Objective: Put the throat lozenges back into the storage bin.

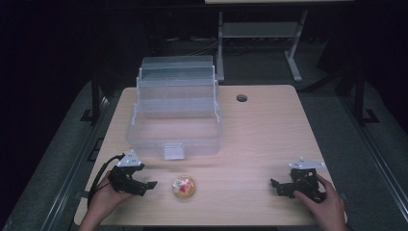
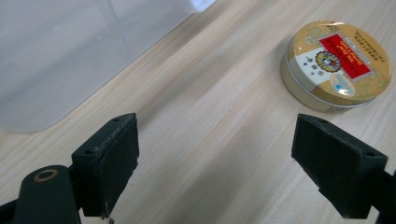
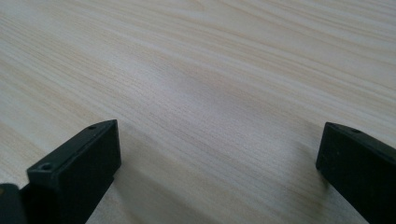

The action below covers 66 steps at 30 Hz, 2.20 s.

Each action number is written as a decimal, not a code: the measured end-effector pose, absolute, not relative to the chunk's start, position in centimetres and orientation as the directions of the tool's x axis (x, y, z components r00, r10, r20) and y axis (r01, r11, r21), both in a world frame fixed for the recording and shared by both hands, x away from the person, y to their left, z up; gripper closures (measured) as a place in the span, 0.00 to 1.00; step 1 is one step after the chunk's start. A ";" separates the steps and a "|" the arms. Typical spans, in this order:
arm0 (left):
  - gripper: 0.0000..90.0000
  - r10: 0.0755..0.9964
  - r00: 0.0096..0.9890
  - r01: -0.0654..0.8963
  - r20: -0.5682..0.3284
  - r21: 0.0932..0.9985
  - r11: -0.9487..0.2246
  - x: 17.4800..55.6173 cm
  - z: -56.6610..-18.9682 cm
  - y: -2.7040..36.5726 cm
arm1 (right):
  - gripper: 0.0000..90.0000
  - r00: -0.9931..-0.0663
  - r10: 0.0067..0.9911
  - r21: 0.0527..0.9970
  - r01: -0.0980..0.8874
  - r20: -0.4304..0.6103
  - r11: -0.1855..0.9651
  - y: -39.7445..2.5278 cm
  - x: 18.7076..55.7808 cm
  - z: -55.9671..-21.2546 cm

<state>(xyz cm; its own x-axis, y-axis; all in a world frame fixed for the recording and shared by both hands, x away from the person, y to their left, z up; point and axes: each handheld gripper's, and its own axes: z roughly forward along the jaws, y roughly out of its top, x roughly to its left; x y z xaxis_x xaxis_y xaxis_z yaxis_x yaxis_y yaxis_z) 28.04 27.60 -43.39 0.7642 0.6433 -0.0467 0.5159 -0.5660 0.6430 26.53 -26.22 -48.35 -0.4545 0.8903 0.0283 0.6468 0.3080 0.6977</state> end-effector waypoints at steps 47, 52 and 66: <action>0.16 0.516 0.855 0.440 -0.063 0.616 -0.654 28.9 -42.2 21.8 | 0.00 -0.455 0.890 0.698 0.647 0.028 0.308 -26.2 26.5 -48.3; 0.16 0.504 0.861 0.435 -0.065 0.609 -0.664 28.9 -42.2 21.3 | 0.00 -0.454 0.890 0.698 0.647 0.028 0.308 -26.2 26.5 -48.3; 0.16 0.464 0.883 0.410 -0.070 0.593 -0.693 28.9 -42.4 19.5 | 0.00 -0.455 0.890 0.698 0.647 0.028 0.308 -26.2 26.5 -48.4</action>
<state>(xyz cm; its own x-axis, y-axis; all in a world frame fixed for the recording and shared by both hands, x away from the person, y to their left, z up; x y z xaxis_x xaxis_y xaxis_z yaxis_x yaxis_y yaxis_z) 28.88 19.54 -42.36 0.8833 0.4636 -0.0697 0.4103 -0.6925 0.5933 26.53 -26.22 -48.35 -0.4547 0.8902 0.0281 0.6467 0.3083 0.6977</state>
